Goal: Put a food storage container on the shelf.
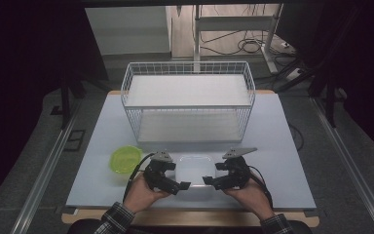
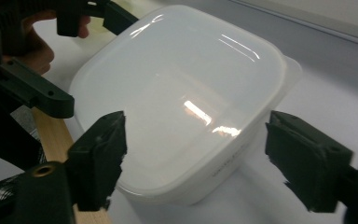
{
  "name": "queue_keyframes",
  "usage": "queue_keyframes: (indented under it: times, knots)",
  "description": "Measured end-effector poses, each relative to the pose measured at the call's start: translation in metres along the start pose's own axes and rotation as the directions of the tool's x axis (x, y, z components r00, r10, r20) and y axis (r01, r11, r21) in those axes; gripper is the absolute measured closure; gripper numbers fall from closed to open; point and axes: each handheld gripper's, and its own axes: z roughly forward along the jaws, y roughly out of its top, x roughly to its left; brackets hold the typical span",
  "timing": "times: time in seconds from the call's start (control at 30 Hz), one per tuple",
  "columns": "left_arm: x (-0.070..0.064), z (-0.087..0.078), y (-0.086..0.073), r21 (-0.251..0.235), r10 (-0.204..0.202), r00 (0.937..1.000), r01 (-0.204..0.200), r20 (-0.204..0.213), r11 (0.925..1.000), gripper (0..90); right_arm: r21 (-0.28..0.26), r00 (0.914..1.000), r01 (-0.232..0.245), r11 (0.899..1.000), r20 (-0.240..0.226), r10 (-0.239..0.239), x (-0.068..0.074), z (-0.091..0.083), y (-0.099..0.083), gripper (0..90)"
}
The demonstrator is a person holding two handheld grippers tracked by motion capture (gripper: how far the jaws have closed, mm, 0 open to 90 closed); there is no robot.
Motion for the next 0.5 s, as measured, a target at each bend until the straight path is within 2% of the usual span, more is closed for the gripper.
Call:
queue_keyframes:
  times: [0.03,0.07,0.1,0.2,0.23,0.27,0.3,0.33,0.43,0.5]
  knots:
    - [-0.001,0.0,0.0,-0.001,0.001,1.0,-0.001,-0.004,1.0,4.5,0.006,0.9999,-0.011,1.0,0.002,0.011,0.0,-0.001,0.001,24.0]
    - [-0.007,-0.002,-0.001,-0.013,0.014,0.9994,-0.014,-0.032,0.9998,7.1,0.013,0.9994,-0.031,0.999,0.016,0.031,0.001,-0.001,0.002,25.2]
    - [-0.007,-0.002,-0.001,-0.013,0.014,0.9994,-0.014,-0.032,0.9998,9.4,0.013,0.9994,-0.031,0.999,0.016,0.031,0.001,-0.001,0.002,25.2]
    - [-0.014,-0.003,0.0,-0.005,0.037,0.9974,-0.038,-0.061,0.9993,12.8,0.026,0.996,-0.081,0.996,0.039,0.08,0.001,-0.004,0.003,27.2]
    - [-0.015,-0.003,0.0,-0.001,0.029,0.9978,-0.029,-0.06,0.9996,13.5,0.026,0.9946,-0.097,0.995,0.038,0.096,-0.001,-0.005,0.002,28.3]
    - [-0.013,0.0,0.001,0.025,0.028,0.9979,-0.027,-0.058,0.9993,14.7,0.035,0.9909,-0.134,0.99,0.014,0.134,-0.005,-0.005,0.002,30.7]
    - [-0.013,0.0,0.001,0.025,0.028,0.9979,-0.027,-0.058,0.9993,14.6,0.035,0.9909,-0.134,0.99,0.014,0.134,-0.005,-0.005,0.002,30.7]
    - [-0.011,0.001,0.001,0.024,0.016,0.9985,-0.015,-0.053,0.9996,14.0,0.042,0.9769,-0.21,0.977,-0.033,0.211,-0.011,-0.002,-0.001,29.4]
    - [-0.005,0.003,0.002,0.031,-0.006,0.9998,0.006,-0.018,0.9995,13.2,0.035,0.9728,-0.224,0.974,-0.051,0.226,-0.014,-0.001,-0.003,28.9]
    - [-0.002,0.001,0.004,0.024,-0.025,0.9997,0.025,-0.006,0.9994,13.1,0.03,0.9775,-0.206,0.978,-0.04,0.207,-0.013,-0.002,-0.002,30.7]
